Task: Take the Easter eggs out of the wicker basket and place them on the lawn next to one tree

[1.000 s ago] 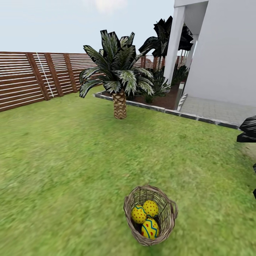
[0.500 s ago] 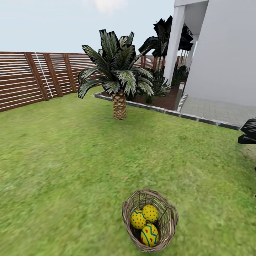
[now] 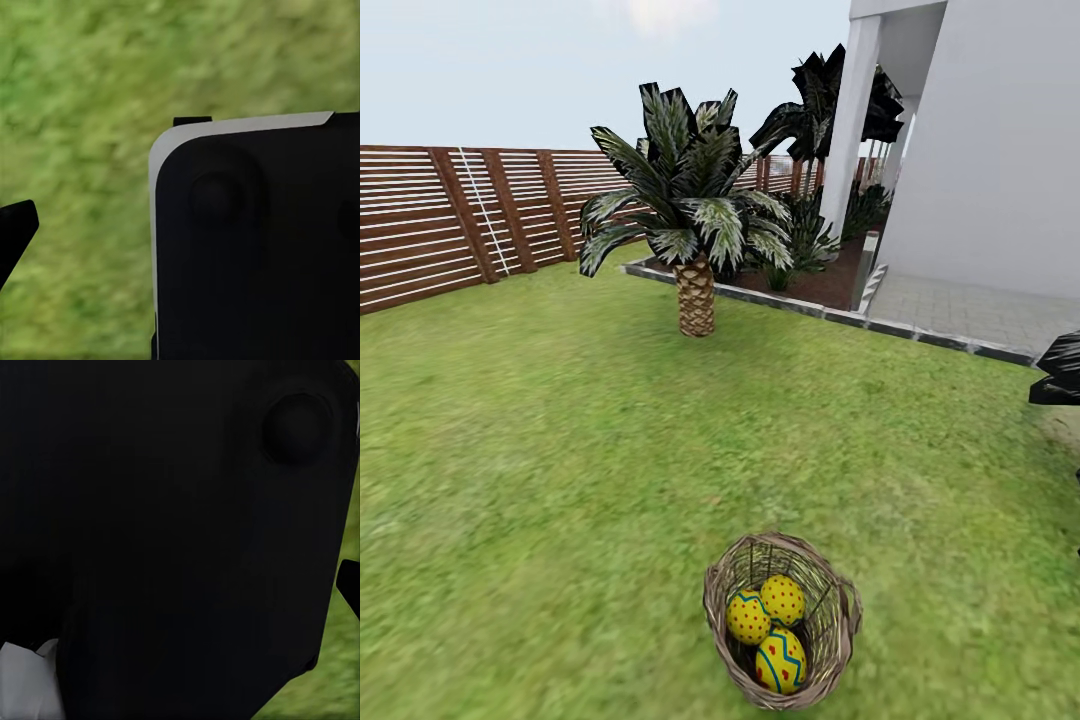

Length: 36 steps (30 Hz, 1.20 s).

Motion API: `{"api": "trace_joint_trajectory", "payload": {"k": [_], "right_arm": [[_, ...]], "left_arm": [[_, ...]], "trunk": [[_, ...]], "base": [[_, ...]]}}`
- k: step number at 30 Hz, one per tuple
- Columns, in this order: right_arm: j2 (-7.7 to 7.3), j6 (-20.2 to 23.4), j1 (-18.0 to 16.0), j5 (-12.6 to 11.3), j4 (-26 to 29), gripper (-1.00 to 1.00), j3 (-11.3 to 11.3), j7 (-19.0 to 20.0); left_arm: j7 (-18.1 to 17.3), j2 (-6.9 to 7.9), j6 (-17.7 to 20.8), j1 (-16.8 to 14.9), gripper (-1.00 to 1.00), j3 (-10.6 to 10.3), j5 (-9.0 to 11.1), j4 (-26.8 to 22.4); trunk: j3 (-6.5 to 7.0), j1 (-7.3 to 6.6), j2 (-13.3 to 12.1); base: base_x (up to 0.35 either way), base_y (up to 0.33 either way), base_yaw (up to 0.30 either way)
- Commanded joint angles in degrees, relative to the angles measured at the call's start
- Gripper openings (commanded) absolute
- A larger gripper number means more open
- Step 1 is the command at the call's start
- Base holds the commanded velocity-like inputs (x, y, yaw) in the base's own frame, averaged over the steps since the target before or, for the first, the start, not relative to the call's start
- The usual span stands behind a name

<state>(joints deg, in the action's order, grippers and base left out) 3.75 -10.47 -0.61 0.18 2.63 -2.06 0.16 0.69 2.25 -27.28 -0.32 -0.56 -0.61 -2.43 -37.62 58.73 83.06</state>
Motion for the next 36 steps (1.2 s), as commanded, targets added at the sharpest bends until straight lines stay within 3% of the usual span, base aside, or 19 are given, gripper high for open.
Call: {"api": "trace_joint_trajectory", "payload": {"k": [1, 16, 25, 36], "right_arm": [[0.0, -0.2, 0.0, 0.0, -0.1, 1.0, -0.2, 0.0], [0.08, -0.4, 0.3, 0.1, 0.2, 1.0, -0.1, 0.0], [0.1, -1.0, 0.3, 0.1, 3.8, 1.0, -0.1, -0.3], [0.37, 0.0, 0.8, 0.0, 18.5, 1.0, -0.2, -0.4]], "left_arm": [[0.1, 0.01, -0.2, 0.0, 1.0, -0.1, -0.1, 0.0], [0.0, -0.13, -0.2, 0.0, 1.0, -0.1, -0.1, 0.0], [-0.1, -0.14, -0.2, 0.0, 1.0, -0.1, -0.1, 0.1], [-0.1, -0.14, -0.2, 0.0, 1.0, -0.1, -0.1, 0.1]], "trunk": [[-0.05, 0.0, 0.0], [-0.05, 0.0, 0.0], [-0.05, 0.0, 0.0], [-0.05, 0.0, 0.0]], "base": [[0.0, 0.0, 0.0], [0.0, 0.0, 0.0], [0.0, 0.0, 0.0], [0.0, 0.0, 0.0]]}}
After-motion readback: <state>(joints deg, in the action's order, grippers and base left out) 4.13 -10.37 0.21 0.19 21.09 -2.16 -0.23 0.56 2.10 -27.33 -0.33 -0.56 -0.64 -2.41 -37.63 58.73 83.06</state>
